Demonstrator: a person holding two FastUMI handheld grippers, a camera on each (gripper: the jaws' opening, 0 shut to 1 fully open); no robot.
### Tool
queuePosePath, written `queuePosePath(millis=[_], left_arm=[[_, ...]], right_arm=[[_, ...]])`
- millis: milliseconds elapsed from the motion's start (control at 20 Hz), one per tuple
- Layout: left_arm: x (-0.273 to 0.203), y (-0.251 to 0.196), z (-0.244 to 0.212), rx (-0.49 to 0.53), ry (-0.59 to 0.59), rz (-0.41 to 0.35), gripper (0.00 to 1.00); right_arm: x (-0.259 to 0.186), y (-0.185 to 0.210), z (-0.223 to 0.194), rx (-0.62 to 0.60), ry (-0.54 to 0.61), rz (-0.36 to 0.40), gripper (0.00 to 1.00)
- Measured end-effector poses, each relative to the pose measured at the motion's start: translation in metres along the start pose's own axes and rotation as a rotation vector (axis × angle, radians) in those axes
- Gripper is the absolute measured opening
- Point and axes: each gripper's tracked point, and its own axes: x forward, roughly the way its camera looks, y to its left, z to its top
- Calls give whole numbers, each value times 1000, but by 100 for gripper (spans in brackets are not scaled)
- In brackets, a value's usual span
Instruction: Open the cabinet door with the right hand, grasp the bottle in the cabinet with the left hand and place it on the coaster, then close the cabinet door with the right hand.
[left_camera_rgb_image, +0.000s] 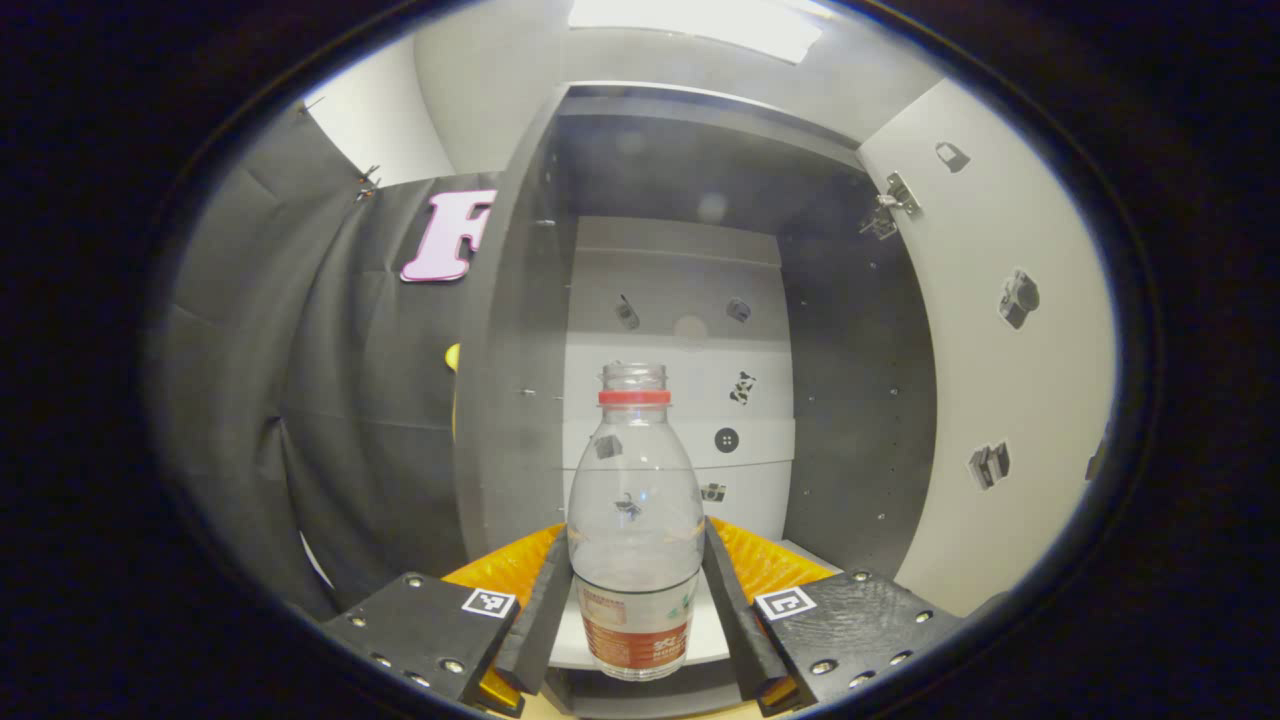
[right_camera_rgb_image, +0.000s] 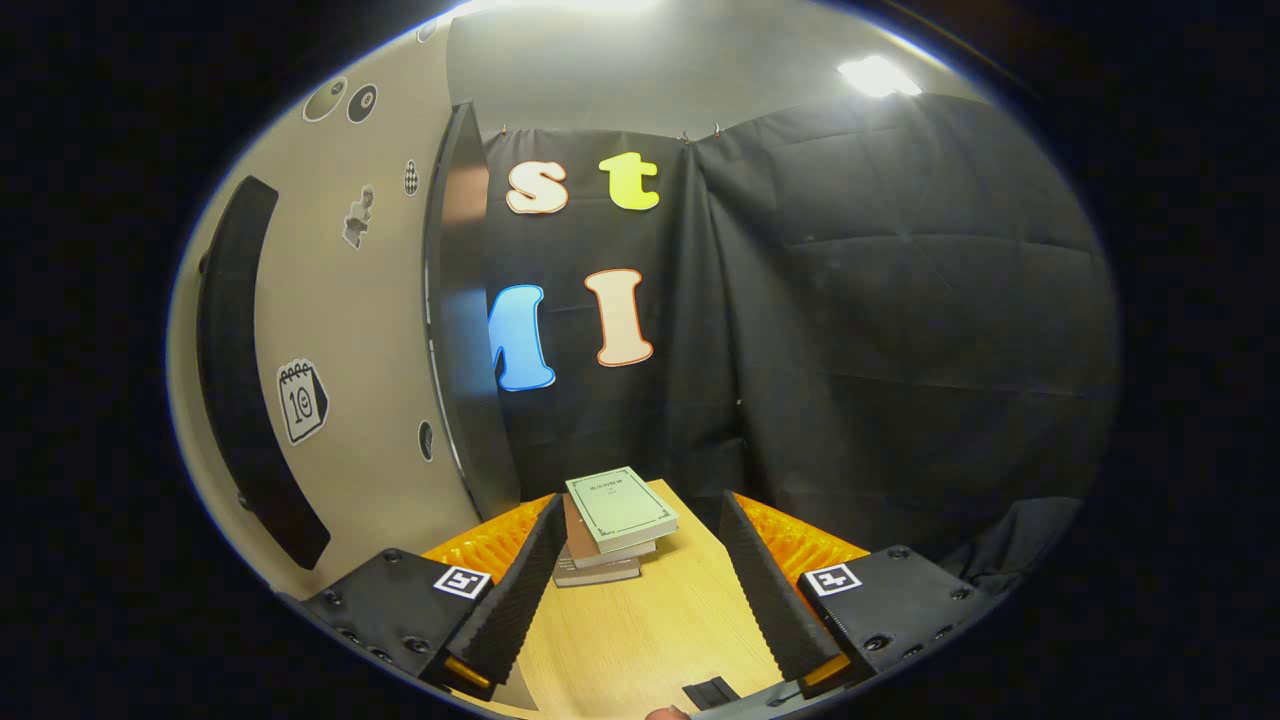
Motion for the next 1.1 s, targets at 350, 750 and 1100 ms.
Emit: queuePosePath(millis=[350,750,1100], left_arm=[[-63,23,-1,15,-6,80,69],[-140,29,-22,31,-38,130,69],[-203,37,-79,47,-4,165,69]], right_arm=[[-8,-4,-2,-7,-7,81,98],[-25,-2,2,-12,-39,144,98],[-45,-2,6,-1,-58,175,98]])
